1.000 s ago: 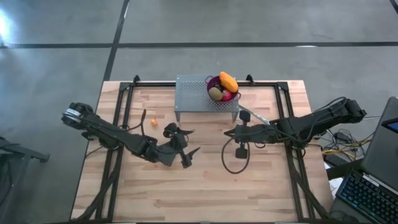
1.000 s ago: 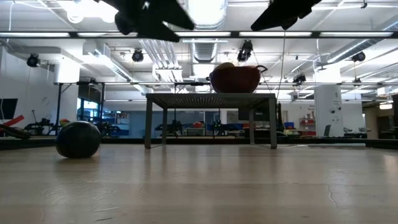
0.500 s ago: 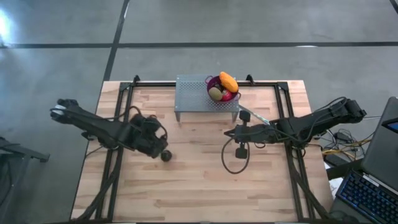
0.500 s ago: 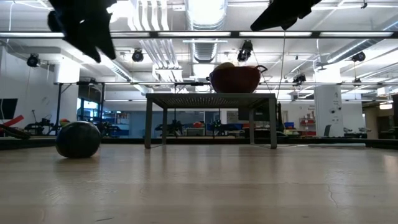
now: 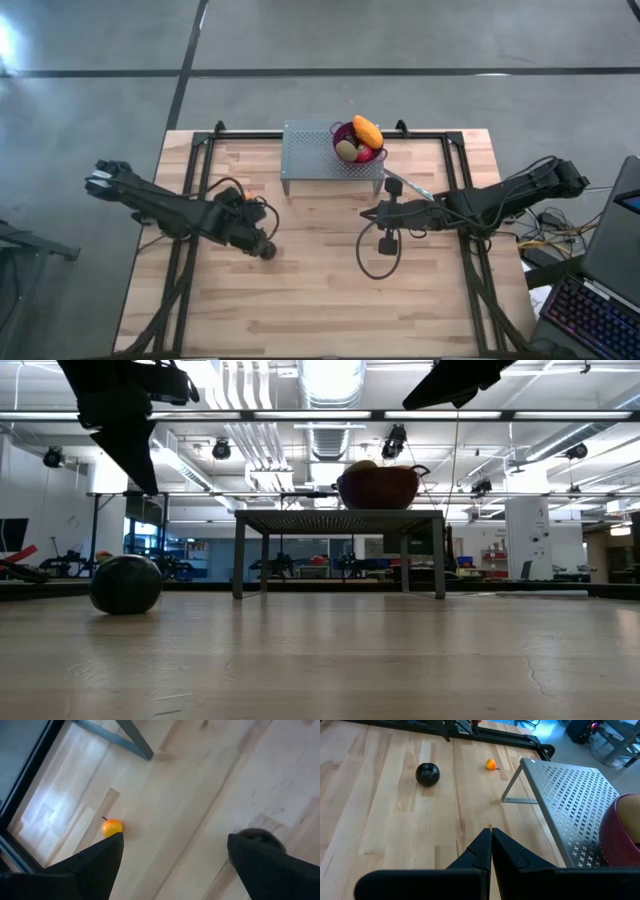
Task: Pick & Place Fruit
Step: Put the plum into the purple strainer bowl on the shelf
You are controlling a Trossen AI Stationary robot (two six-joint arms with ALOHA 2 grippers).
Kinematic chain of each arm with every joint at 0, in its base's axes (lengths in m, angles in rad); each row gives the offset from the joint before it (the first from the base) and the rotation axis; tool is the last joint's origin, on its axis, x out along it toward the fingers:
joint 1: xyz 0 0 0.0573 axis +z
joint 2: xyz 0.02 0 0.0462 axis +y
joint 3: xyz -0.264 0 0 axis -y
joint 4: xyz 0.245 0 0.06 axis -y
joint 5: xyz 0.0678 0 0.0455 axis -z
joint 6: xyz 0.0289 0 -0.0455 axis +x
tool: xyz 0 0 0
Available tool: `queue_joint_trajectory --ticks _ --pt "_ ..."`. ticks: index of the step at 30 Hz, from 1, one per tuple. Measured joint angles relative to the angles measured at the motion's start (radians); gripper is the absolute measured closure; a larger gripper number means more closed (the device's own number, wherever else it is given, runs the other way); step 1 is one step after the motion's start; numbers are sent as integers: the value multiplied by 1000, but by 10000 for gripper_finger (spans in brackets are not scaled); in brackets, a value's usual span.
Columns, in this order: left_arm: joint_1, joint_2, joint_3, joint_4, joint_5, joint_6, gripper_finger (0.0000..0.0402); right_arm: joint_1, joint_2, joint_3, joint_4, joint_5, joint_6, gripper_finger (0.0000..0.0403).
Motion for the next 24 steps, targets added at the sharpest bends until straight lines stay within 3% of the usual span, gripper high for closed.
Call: queue_joint_trajectory --ticks 9,18,24 --pt "-2 6 -22 140 15 47 42 0 0 0 0 0 0 394" --pt "-3 6 -113 291 120 12 42 0 0 0 0 -1 -3 394" --pt "-27 6 -152 301 189 337 42 0 0 -1 0 -1 -2 394"
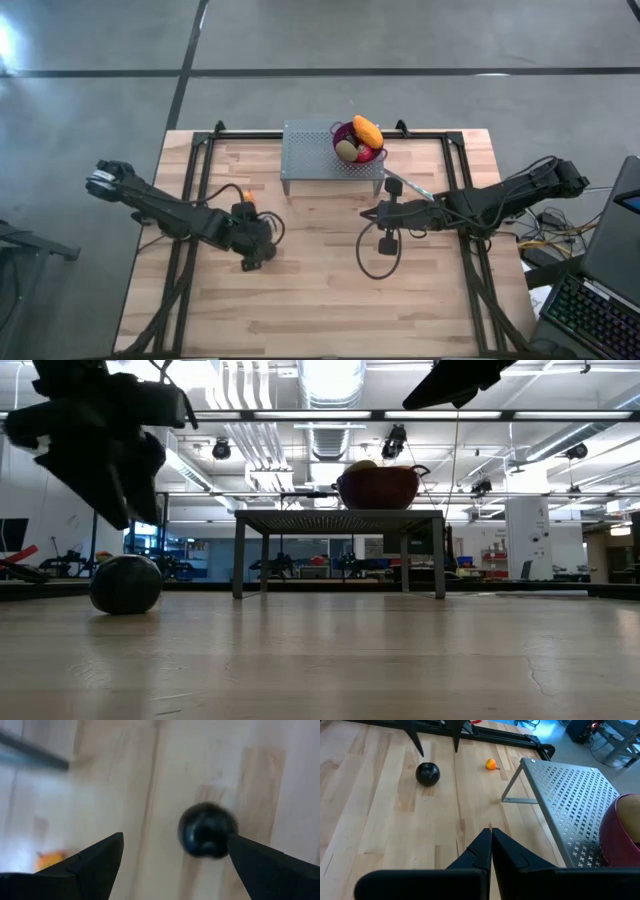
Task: Pick & Place Fruit
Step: Put the plum into the purple strainer bowl on the shelf
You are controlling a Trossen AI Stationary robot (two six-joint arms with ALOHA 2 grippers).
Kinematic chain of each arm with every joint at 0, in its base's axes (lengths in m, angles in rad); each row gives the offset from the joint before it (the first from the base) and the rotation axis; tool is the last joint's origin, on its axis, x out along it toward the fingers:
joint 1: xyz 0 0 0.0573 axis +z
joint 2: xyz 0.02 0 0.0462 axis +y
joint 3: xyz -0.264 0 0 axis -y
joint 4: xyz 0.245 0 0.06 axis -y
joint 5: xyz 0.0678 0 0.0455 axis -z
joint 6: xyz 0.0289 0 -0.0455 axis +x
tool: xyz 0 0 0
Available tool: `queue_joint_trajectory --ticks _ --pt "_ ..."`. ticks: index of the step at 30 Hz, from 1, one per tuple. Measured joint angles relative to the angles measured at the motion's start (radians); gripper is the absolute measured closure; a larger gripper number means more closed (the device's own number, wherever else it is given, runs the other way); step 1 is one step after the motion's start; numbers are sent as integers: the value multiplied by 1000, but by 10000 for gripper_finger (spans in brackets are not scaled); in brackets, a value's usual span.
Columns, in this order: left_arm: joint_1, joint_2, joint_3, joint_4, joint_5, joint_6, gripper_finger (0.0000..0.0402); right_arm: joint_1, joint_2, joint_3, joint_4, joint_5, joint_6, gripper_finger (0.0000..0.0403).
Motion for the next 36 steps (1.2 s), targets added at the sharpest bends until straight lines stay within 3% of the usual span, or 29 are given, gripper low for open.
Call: queue_joint_trajectory --ticks 6,15,25,36 --pt "-11 0 13 9 26 352 42 0 0 0 1 0 2 394" --pt "-61 0 19 53 95 616 42 -3 1 0 1 0 9 394" --pt "-65 0 -44 134 99 659 42 -3 1 -1 50 0 -13 394" --pt "-66 1 -185 339 98 744 42 -2 1 -1 50 0 -17 394"
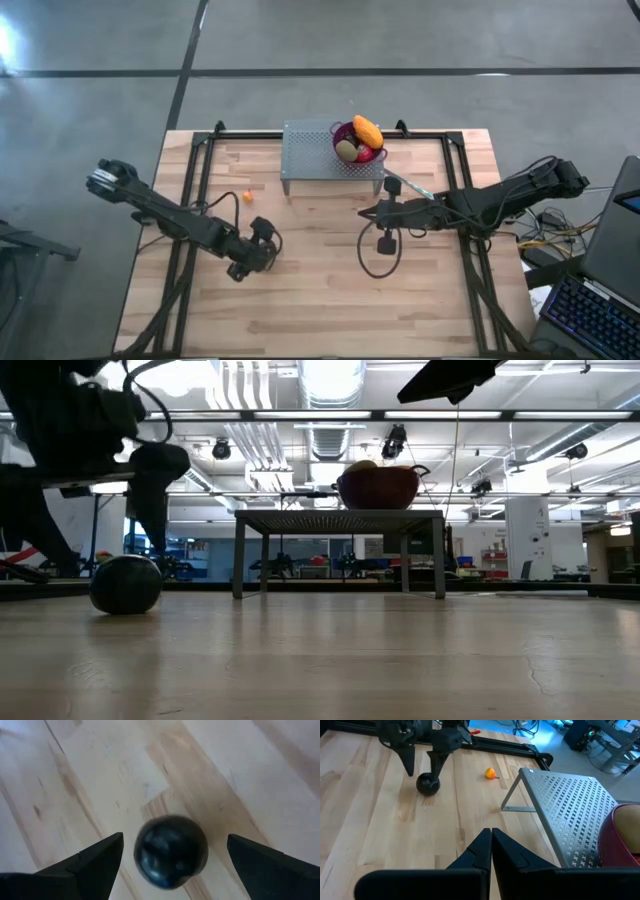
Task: Pick & Place Fruit
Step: Put the plum into the purple strainer bowl on the shelf
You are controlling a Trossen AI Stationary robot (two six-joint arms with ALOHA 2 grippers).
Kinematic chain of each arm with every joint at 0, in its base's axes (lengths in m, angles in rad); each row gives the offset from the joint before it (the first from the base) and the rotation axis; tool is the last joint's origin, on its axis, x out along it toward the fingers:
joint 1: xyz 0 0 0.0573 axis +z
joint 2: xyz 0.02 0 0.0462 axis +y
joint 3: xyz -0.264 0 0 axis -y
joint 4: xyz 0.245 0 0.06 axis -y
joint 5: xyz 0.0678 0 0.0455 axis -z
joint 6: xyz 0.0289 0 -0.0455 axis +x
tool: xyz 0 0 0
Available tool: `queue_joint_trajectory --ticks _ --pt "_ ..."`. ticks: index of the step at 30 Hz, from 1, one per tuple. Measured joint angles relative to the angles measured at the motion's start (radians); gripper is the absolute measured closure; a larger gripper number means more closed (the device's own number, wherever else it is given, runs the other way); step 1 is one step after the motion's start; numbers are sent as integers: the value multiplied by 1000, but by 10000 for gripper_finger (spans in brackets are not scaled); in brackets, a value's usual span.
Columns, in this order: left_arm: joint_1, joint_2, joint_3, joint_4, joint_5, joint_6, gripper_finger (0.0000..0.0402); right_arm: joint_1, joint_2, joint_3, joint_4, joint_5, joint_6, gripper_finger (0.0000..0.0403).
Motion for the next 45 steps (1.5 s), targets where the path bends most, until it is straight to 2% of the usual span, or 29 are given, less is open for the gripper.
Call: queue_joint_trajectory --ticks 14,31,45 --pt "2 0 -43 103 -62 -29 42 -3 0 0 0 0 1 394" --pt "3 147 -32 106 -54 -37 42 -6 0 0 3 0 -12 394" --pt "17 151 -21 52 -57 -63 42 -6 0 0 4 0 -11 394"
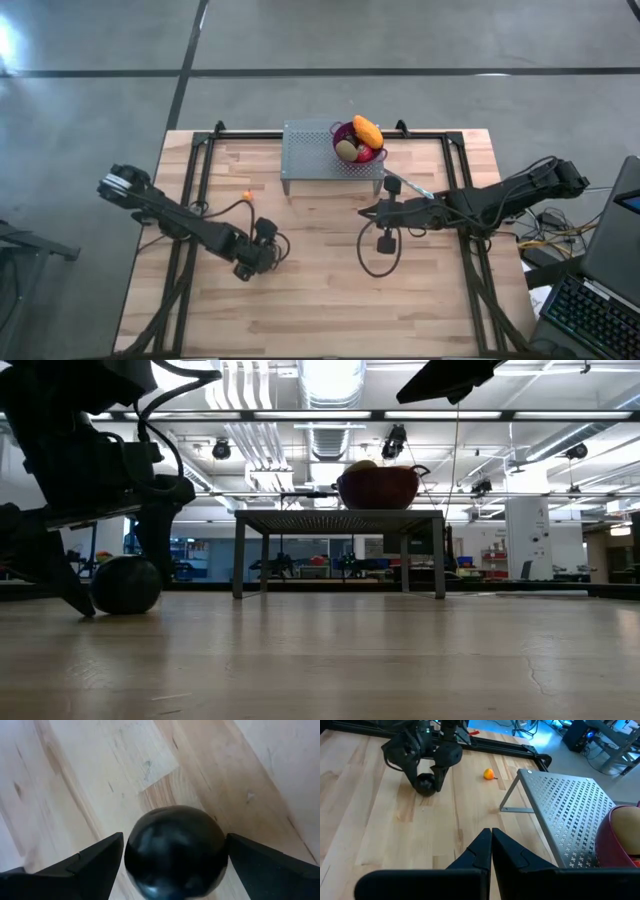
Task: Pick & Place Fruit
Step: Put the plum into the purple strainer bowl on the shelf
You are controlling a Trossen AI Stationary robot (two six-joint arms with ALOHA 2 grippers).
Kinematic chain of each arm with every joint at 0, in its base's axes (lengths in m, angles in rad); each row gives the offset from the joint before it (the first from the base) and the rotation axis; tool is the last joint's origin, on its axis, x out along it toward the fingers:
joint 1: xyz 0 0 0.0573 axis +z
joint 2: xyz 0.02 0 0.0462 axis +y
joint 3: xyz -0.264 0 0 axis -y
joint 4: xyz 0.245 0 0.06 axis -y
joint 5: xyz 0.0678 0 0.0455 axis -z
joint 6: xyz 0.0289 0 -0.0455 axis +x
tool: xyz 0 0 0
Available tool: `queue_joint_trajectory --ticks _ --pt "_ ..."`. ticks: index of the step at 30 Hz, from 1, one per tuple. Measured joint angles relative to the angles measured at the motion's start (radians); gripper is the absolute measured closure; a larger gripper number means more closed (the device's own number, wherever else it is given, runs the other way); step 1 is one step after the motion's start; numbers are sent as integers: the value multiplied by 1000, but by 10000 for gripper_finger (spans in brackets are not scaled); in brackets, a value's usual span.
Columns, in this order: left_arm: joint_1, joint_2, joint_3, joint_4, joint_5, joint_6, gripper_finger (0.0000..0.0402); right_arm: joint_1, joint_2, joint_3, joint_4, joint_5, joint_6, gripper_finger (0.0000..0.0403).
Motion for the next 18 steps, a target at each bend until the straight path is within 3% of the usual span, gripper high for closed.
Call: queue_joint_trajectory --ticks 8,18 --pt "7 0 0 -8 0 -2 47 0 0 0 -5 0 1 394" --pt "9 3 16 -16 3 -6 97 2 -1 1 -13 -2 2 394"
